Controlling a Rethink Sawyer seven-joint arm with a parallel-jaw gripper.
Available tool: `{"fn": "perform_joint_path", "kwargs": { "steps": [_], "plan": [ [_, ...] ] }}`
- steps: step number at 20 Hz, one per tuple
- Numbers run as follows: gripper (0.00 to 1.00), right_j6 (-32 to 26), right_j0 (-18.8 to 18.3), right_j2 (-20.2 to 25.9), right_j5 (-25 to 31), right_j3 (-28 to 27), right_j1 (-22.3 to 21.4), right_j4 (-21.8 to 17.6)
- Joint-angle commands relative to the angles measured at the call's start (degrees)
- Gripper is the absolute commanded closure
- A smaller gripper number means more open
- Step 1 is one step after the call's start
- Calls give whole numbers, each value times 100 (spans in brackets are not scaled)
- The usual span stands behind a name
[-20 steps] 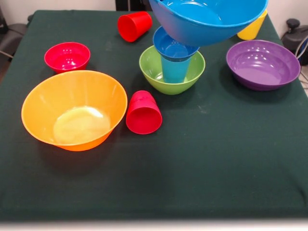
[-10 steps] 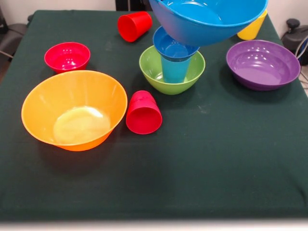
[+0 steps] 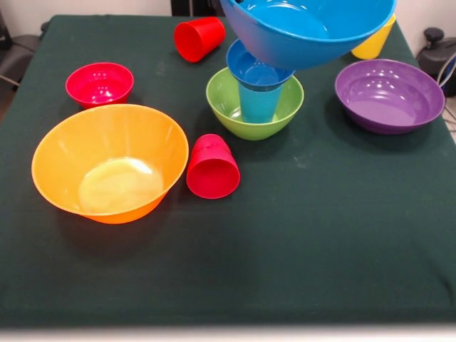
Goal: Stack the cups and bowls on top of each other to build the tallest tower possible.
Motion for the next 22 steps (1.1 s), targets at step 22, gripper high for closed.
{"fn": "perform_joint_path", "kwargs": {
  "steps": [22],
  "plan": [
    [100,-489,-240,-460,7,1083,-90,-545]
  ]
}}
